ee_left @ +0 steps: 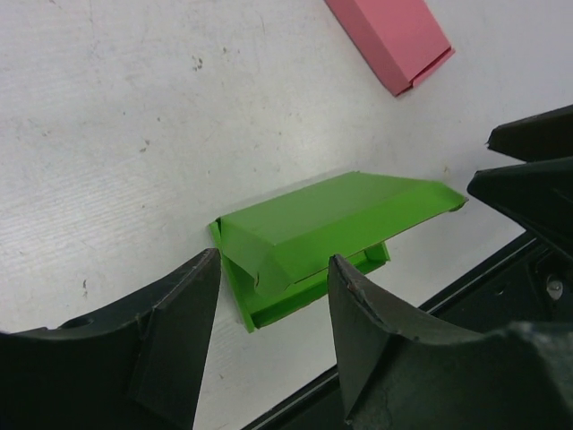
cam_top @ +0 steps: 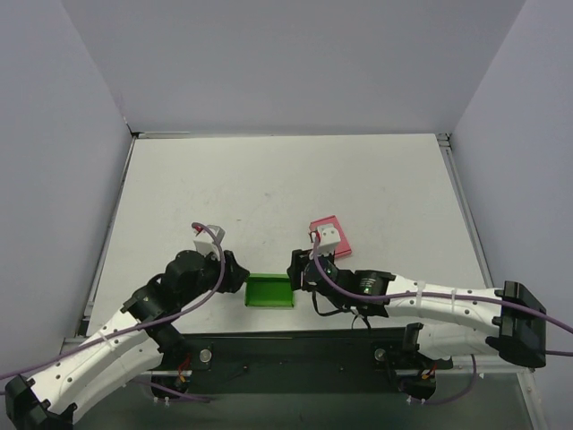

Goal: Fold the paper box

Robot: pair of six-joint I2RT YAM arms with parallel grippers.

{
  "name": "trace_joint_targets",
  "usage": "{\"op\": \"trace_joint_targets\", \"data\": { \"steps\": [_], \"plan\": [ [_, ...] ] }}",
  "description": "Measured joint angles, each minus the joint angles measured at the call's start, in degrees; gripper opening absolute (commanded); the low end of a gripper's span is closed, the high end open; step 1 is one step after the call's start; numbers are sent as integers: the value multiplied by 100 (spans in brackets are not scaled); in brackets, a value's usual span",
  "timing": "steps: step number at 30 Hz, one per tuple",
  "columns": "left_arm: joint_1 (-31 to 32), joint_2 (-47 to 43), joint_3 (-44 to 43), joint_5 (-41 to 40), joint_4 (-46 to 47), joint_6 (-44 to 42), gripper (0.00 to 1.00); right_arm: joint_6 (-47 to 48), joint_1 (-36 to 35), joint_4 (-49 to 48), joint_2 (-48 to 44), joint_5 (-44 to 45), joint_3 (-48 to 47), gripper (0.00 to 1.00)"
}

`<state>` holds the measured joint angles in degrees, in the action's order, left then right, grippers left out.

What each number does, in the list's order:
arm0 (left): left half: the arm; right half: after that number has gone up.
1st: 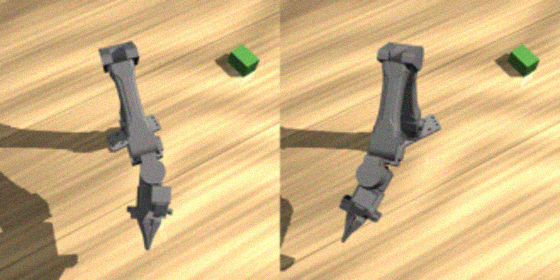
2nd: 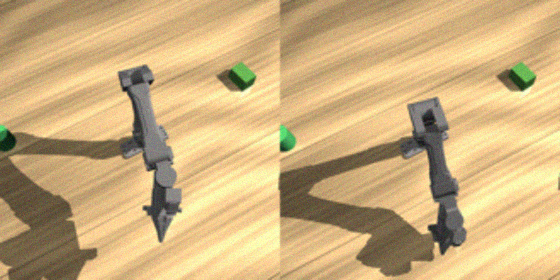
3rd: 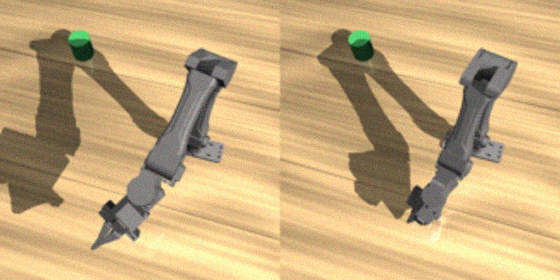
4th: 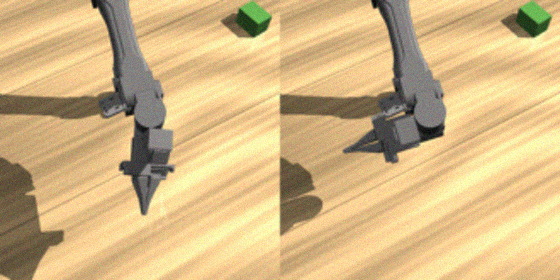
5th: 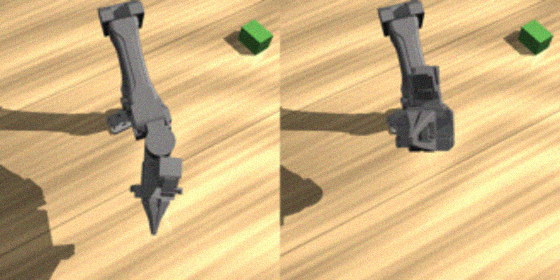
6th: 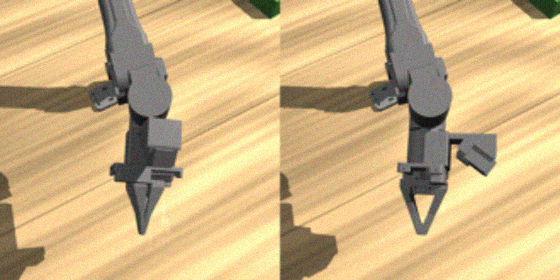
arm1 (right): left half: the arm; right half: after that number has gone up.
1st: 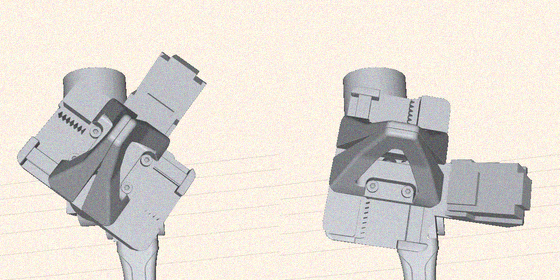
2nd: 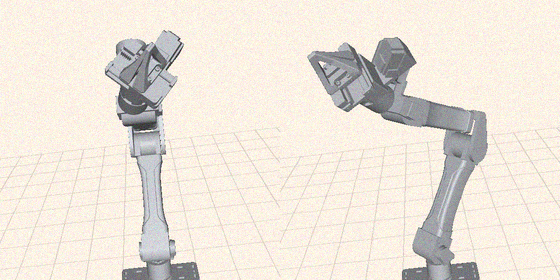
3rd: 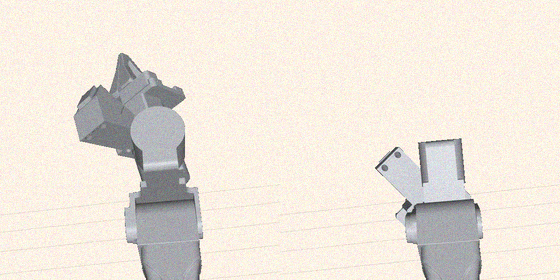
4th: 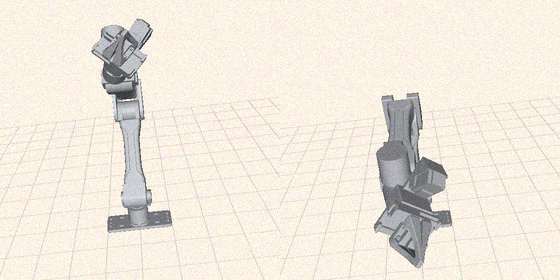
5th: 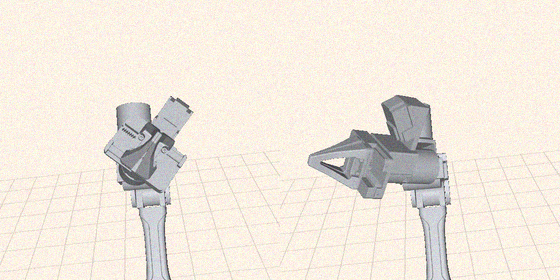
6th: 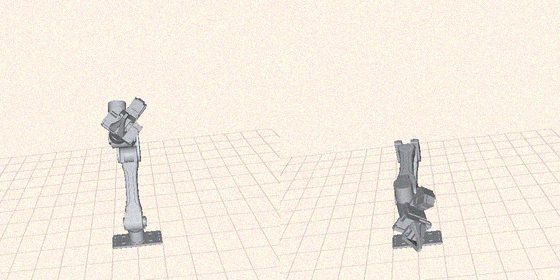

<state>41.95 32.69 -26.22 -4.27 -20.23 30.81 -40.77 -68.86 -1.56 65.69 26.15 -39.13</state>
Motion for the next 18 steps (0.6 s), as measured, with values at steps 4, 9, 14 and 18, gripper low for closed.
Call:
{"op": "trace_joint_targets", "data": {
  "steps": [4,9,14,18],
  "plan": [
    [278,79,114,-59,-105,-17,68,42,-109,-37,221,-33,-166,53],
    [643,175,114,-345,-146,-4,68,61,-210,-39,474,-109,-326,53],
    [942,304,157,-765,-232,-2,69,59,-238,-37,776,-188,-417,53],
    [992,400,304,-903,-173,-63,68,48,-245,0,938,-212,-455,52]
  ]
}}
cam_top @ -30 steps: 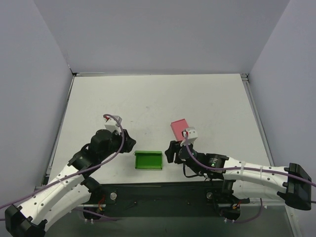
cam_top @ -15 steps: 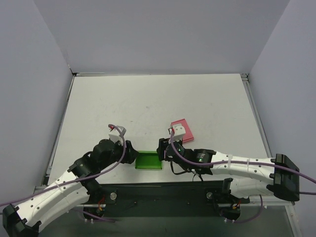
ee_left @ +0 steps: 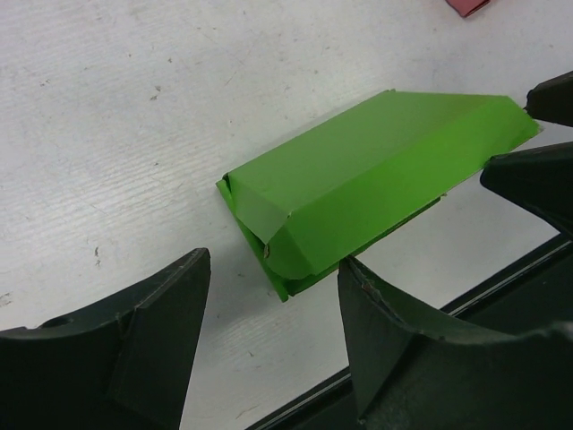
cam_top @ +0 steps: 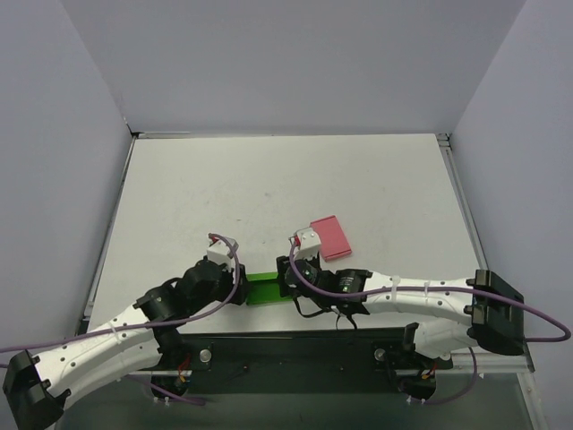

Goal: Fold the paper box

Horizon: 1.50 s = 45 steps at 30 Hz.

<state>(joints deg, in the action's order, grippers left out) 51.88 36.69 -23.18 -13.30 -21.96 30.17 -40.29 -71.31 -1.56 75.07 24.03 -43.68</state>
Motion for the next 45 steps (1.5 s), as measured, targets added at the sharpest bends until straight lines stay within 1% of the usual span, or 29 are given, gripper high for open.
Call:
{"op": "trace_joint_targets", "data": {
  "steps": [7,9,11,12,15,23,28,32,38,45],
  "plan": [
    [17,396,140,-59,295,-232,64,-28,0,227,271,103,-284,52],
    [17,417,164,-103,348,-258,64,-35,0,249,284,131,-284,55],
    [17,382,199,-133,400,-273,67,-35,0,271,284,168,-284,59],
    [17,341,227,-151,428,-284,68,-24,0,264,282,173,-284,62],
    [17,168,343,-190,535,-308,70,76,0,199,184,164,-208,63],
    [20,-216,459,-282,610,-345,71,509,-4,46,-192,70,15,64],
    [22,-155,463,-284,649,-361,66,682,-105,-92,-400,39,140,64],
    [22,4,518,-284,772,-393,59,837,-269,-138,-511,37,181,63],
    [22,96,603,-295,911,-420,55,940,-304,-212,-404,48,236,62],
    [22,118,796,-304,1178,-518,55,1182,-297,-284,94,284,243,59]
  ]
}}
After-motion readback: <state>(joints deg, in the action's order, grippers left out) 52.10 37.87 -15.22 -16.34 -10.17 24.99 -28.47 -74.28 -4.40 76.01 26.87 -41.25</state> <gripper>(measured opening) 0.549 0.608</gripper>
